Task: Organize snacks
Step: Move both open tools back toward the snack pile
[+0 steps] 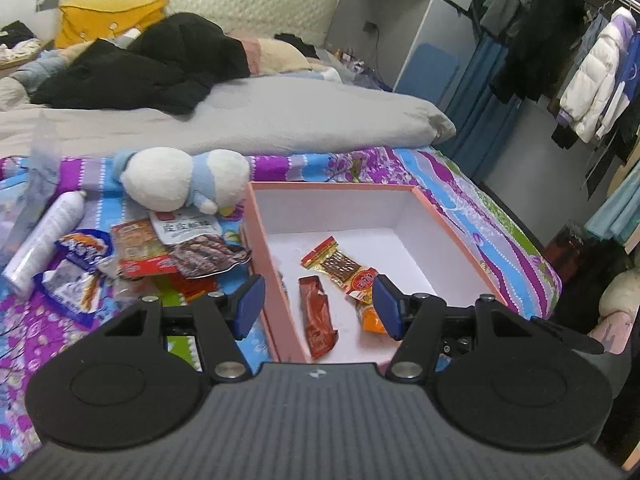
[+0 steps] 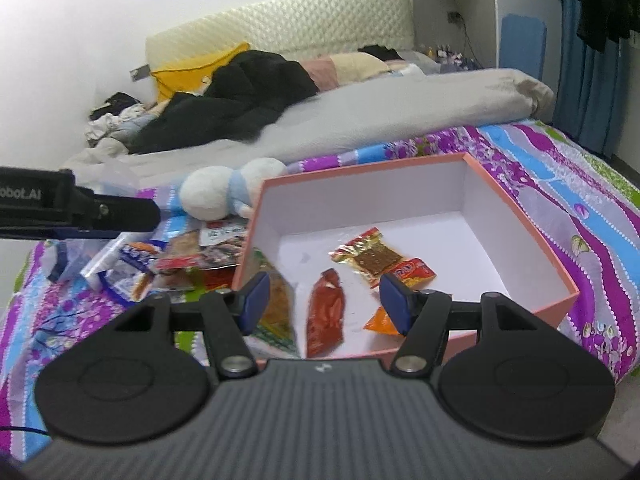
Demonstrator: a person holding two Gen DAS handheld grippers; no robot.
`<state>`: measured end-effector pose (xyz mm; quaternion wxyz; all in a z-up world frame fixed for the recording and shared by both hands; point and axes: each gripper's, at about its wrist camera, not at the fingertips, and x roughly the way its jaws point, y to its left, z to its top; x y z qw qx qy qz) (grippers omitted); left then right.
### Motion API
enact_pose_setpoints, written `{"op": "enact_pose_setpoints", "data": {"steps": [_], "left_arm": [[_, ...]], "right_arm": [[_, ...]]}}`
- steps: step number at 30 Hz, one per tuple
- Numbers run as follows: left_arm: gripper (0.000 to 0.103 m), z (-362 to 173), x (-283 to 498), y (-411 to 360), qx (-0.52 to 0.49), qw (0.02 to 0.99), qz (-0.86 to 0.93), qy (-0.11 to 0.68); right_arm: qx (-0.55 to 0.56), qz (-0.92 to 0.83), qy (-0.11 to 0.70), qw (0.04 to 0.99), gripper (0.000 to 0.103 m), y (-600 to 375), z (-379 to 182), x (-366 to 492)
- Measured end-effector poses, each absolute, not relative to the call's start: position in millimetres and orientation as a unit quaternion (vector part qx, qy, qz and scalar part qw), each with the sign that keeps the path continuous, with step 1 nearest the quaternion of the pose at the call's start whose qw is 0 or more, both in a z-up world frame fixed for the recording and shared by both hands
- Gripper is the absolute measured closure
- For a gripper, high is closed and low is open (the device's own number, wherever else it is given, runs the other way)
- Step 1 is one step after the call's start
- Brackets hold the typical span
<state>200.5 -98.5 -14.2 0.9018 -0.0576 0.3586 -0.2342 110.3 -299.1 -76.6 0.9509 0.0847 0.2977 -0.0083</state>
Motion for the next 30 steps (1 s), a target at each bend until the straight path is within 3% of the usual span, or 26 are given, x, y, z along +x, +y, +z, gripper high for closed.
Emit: {"op": "enact_pose_setpoints", "data": {"steps": [30], "left_arm": [[0.038, -22.5, 52.1, 21.8, -0.089, 0.924, -0.144, 0.344]], "right_arm": [[0.05, 0.085, 0.26, 0.96, 0.04, -199.7, -61.5, 10.3]]}}
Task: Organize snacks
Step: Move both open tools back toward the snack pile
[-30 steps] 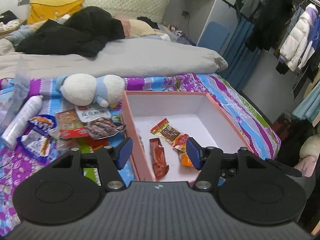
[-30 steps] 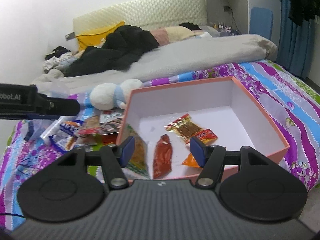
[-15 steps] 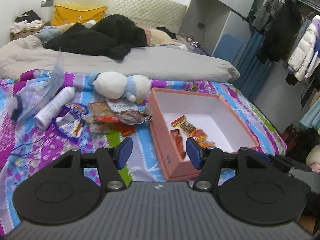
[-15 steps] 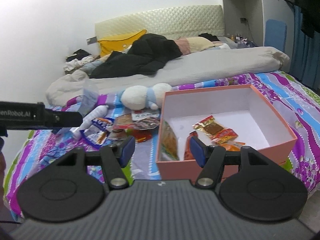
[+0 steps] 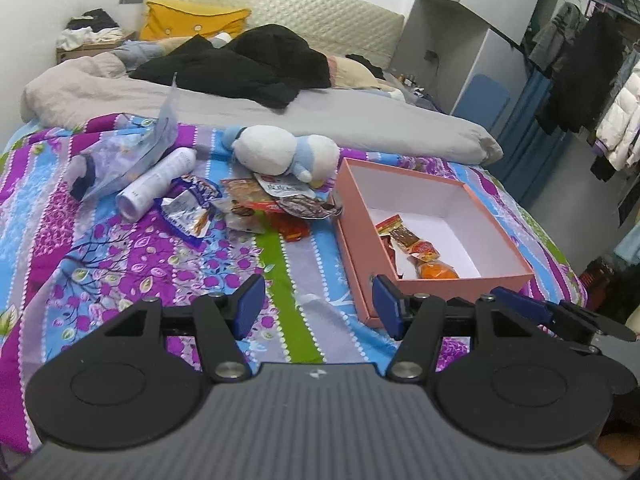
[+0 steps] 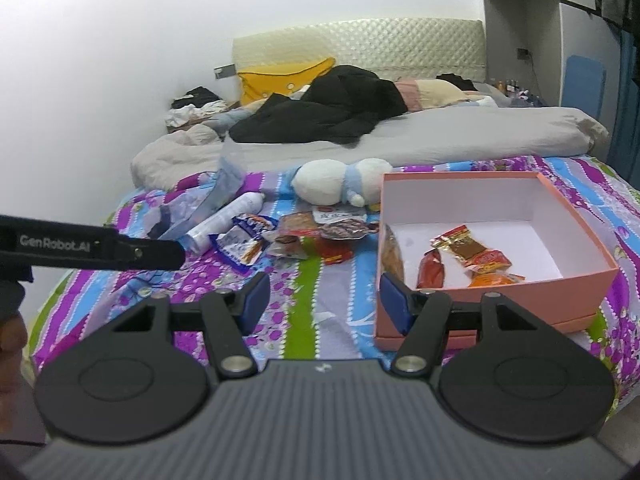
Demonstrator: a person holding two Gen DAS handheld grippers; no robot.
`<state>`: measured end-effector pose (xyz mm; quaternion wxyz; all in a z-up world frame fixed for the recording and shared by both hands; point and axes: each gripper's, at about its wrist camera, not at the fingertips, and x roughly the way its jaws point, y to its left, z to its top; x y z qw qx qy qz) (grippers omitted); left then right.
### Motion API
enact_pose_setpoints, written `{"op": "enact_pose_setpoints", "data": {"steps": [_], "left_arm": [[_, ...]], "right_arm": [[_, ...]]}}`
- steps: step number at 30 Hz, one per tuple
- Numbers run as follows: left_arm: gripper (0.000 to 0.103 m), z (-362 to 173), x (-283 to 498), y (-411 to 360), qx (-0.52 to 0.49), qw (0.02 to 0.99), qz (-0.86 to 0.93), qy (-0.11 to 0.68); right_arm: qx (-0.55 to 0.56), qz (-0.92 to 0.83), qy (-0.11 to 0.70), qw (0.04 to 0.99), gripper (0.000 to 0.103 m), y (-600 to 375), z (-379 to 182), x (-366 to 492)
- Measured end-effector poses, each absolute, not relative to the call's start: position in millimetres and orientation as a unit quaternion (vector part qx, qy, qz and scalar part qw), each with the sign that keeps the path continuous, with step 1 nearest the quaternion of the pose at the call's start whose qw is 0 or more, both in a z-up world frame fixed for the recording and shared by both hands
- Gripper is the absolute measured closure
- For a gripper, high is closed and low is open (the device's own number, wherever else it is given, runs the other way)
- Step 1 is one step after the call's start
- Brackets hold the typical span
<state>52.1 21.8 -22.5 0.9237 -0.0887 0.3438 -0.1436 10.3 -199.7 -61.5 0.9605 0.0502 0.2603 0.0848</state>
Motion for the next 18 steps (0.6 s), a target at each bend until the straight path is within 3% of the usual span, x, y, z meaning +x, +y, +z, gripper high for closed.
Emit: {"op": "enact_pose_setpoints", "data": {"steps": [18], "left_arm": [[0.038, -45.3, 34.4, 65.8, -0.083, 0.932, -0.104, 0.337]], "right_arm": [[0.06, 0.088, 0.263, 0.959, 0.04, -178.0, -95.9, -0.3]]}}
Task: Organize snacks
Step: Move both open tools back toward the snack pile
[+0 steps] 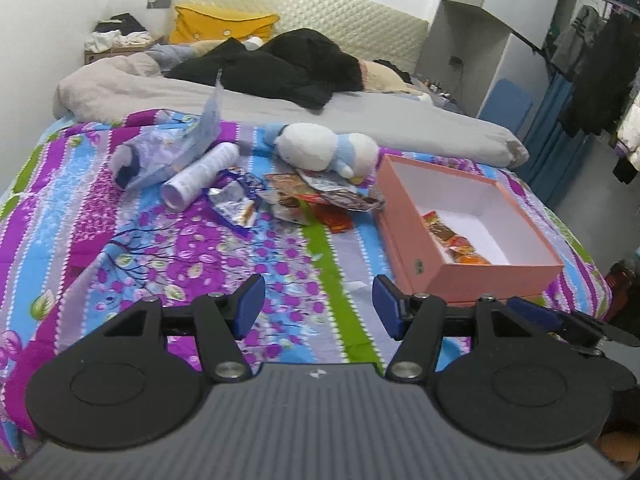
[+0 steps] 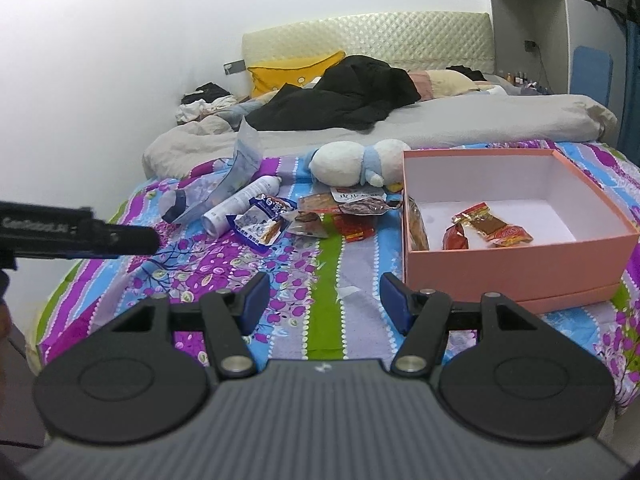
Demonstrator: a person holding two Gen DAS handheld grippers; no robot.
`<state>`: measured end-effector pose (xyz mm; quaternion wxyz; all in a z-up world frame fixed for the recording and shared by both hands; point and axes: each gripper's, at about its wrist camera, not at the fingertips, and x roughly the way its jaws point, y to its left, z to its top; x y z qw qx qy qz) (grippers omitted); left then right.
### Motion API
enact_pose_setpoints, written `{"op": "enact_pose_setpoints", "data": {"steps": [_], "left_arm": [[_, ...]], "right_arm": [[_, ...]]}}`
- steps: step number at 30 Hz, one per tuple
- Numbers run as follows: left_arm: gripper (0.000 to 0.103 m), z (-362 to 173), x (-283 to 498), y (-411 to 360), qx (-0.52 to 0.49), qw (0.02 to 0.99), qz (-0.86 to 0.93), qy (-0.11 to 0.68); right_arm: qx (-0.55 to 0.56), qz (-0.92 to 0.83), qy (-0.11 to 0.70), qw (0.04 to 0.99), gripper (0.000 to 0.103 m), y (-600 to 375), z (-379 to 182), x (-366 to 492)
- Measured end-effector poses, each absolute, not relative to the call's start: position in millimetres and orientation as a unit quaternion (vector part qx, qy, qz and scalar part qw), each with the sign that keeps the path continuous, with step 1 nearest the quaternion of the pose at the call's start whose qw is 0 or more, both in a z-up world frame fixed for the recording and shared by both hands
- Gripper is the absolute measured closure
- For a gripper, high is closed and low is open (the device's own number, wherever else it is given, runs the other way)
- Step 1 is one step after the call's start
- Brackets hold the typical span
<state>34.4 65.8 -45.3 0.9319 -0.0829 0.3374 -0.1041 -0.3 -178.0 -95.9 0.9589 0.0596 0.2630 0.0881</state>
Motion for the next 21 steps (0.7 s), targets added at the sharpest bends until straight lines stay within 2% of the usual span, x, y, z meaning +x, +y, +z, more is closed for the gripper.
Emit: {"op": "enact_pose_setpoints", "data": {"steps": [17, 21], "left_arm": [[0.036, -94.6, 88.6, 91.3, -0.104, 0.918, -0.072, 0.376], [0.029, -95.9, 104.8, 91.6, -0.102, 0.921, -0.071, 0.37]], "right_arm": [[0.033, 0.075, 0.265, 0.961, 0.04, -160.4, -116.3, 47.9], [0.027, 0.074, 0.269, 0.96, 0.04, -156.6, -121.6, 56.9]]}}
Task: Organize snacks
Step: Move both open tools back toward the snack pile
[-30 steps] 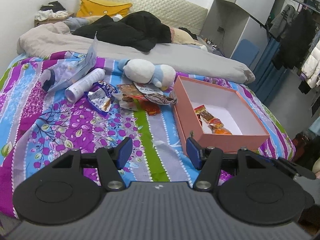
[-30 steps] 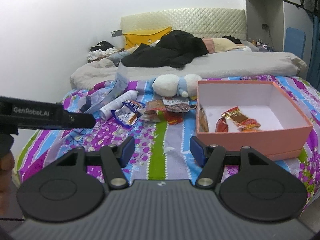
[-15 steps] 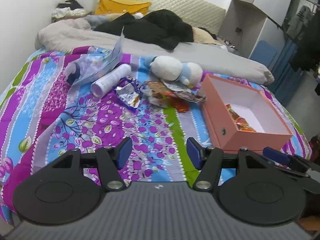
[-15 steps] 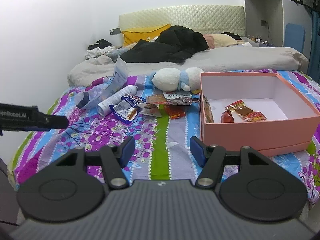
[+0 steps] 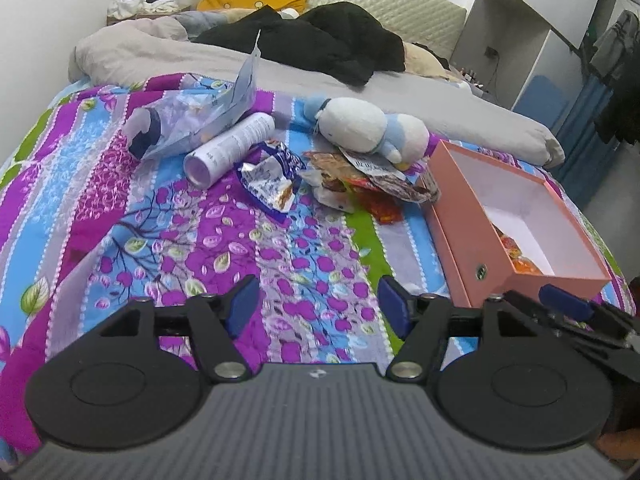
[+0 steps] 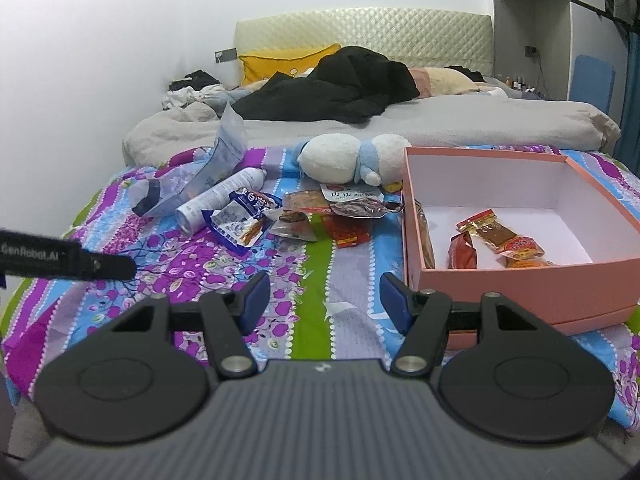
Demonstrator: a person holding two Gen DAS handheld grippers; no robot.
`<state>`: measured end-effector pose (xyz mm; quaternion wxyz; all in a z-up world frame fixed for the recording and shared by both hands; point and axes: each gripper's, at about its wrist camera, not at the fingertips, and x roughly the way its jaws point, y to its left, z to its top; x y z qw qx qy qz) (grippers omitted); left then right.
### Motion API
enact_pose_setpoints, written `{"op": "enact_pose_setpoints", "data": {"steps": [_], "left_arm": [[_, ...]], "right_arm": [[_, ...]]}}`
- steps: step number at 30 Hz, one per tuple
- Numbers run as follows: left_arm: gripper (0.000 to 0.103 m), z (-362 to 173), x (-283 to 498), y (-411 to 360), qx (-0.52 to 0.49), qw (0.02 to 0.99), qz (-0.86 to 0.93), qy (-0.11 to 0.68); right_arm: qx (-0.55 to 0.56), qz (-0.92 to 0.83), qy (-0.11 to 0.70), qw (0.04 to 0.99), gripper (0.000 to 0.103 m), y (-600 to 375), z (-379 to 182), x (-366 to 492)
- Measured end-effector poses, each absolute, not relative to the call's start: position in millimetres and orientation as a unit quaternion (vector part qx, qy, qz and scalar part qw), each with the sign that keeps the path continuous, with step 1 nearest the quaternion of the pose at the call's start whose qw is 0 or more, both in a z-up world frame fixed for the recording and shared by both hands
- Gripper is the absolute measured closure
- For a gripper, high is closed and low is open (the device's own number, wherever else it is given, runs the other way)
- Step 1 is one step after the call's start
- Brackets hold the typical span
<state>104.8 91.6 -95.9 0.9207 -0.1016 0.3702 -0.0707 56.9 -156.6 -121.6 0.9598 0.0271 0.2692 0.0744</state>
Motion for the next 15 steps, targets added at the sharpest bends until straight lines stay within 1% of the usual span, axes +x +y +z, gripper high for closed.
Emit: {"op": "enact_pose_setpoints", "data": {"steps": [7, 15], "left_arm": [[0.028, -107.3, 132.2, 91.4, -0.099, 0.919, -0.075, 0.374], [0.028, -145.1, 168.6, 96.8, -0.105, 0.911, -0.064, 0.393]], "right_arm": [[0.019, 0.075, 0.274, 0.959, 0.04, -151.0, -130.8, 72.6], [0.003, 0.09, 0.283, 0.955, 0.04, -136.0, -149.9, 95.7]]}}
